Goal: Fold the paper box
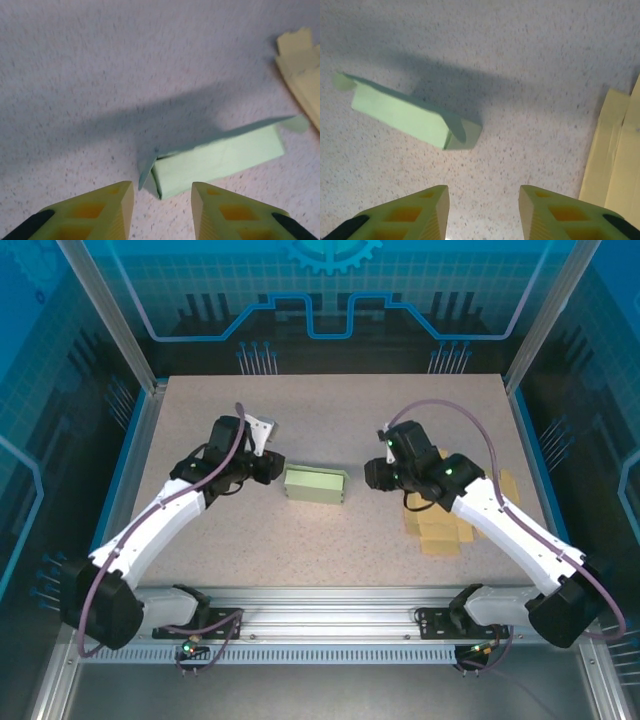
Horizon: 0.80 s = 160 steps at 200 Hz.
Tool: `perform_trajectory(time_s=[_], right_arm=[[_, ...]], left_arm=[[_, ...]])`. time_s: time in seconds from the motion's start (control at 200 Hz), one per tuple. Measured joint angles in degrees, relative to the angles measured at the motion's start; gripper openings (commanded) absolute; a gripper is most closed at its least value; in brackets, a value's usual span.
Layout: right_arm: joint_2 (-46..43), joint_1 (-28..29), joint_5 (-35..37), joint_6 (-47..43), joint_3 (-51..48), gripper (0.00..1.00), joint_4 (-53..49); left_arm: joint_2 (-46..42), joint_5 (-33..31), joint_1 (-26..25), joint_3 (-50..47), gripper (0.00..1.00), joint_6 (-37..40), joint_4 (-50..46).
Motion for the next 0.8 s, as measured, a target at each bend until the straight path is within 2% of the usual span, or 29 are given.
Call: perform_trajectory(time_s=[0.095, 0.105, 0.11, 0.115, 0.12, 0.125, 0.145, 0.275, 0.38, 0.46, 0.59, 0.8], right_arm=[[-0.1, 1.9, 1.1, 1.9, -2.7, 0.56, 0.7], [0.0, 2.0, 1.2, 1.9, -2.8, 0.62, 0.8], [0.0, 2.1, 1.4, 2.1, -2.9, 0.69, 0.8], [0.0, 2.2, 1.4, 2.3, -3.0, 0.76, 0.9], [0.0, 2.3, 1.5, 2.6, -3.0, 0.88, 0.9], [0.1, 2.4, 1.6, 2.6, -3.1, 0.94, 0.9], [0.1, 2.7, 1.9, 2.6, -3.3, 1.00, 1.1], [0.9, 4.7, 3.6, 3.6, -3.6, 1.00, 2.3], [1.9, 5.3, 4.5, 3.5, -3.6, 1.00, 3.6], [3.4, 5.4, 4.8, 3.1, -3.6, 0.93, 4.5], [6.3, 5.4, 4.9, 1.8, -3.5, 0.72, 5.6], [9.7, 5.4, 3.4, 1.0, -3.4, 0.72, 7.5]], left_arm=[[2.4, 2.4, 1.5, 0.0, 0.40, 2.9, -1.3], [2.6, 2.7, 1.7, 0.0, 0.40, 3.1, -1.5], [2.7, 2.8, 1.8, 0.0, 0.40, 3.2, -1.5], [2.8, 3.0, 1.9, 0.0, 0.40, 3.2, -1.5], [3.0, 3.1, 2.1, 0.0, 0.40, 3.4, -1.6], [3.1, 3.3, 2.2, 0.0, 0.40, 3.5, -1.6], [3.5, 4.0, 2.8, 0.0, 0.39, 3.9, -1.7], [5.6, 7.0, 5.9, 0.0, 0.35, 5.9, -1.8], [6.6, 8.7, 6.6, -0.1, 0.32, 6.5, -1.0], [7.6, 10.2, 6.6, -0.1, 0.32, 6.8, 0.1], [9.9, 11.7, 6.6, -0.1, 0.30, 7.7, 1.1], [11.5, 13.4, 6.6, -0.1, 0.30, 7.7, 1.5]])
